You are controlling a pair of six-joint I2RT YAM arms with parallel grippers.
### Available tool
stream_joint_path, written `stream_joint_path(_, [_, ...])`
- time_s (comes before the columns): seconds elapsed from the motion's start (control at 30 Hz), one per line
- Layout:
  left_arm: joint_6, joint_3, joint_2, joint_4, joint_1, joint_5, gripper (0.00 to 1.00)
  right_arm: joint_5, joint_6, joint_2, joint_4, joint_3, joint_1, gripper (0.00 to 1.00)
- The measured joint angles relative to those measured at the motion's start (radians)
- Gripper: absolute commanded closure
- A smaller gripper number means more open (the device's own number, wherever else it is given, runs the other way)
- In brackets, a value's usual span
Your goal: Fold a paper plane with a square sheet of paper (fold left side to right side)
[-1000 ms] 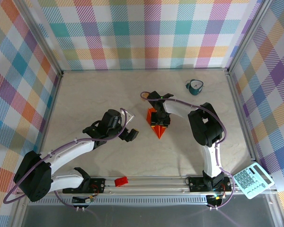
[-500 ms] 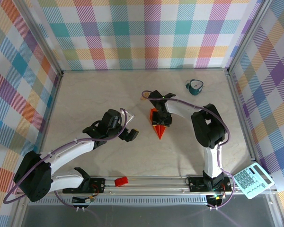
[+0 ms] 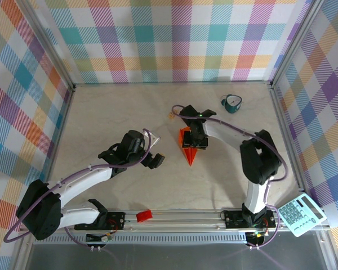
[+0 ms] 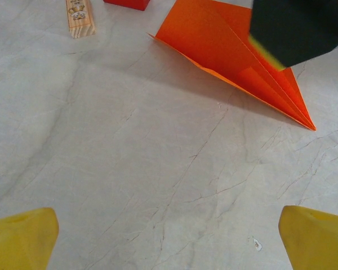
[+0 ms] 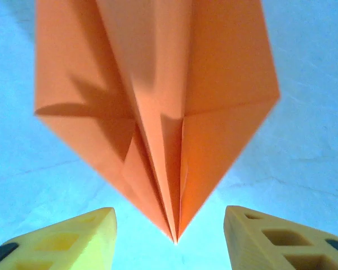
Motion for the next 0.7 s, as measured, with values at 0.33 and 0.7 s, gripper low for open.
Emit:
stream_joint_path(0.33, [0.004, 0.0, -0.019, -0.001, 0.0, -0.006, 0.0, 0.13, -0.085, -0.428, 0.073, -0.237, -0.067, 0.1])
stream_joint_path(0.7, [0.024, 0.0, -0.05, 0.0, 0.0, -0.026, 0.0, 0.481, -0.26, -0.968, 0.473, -0.801, -0.286, 0.01])
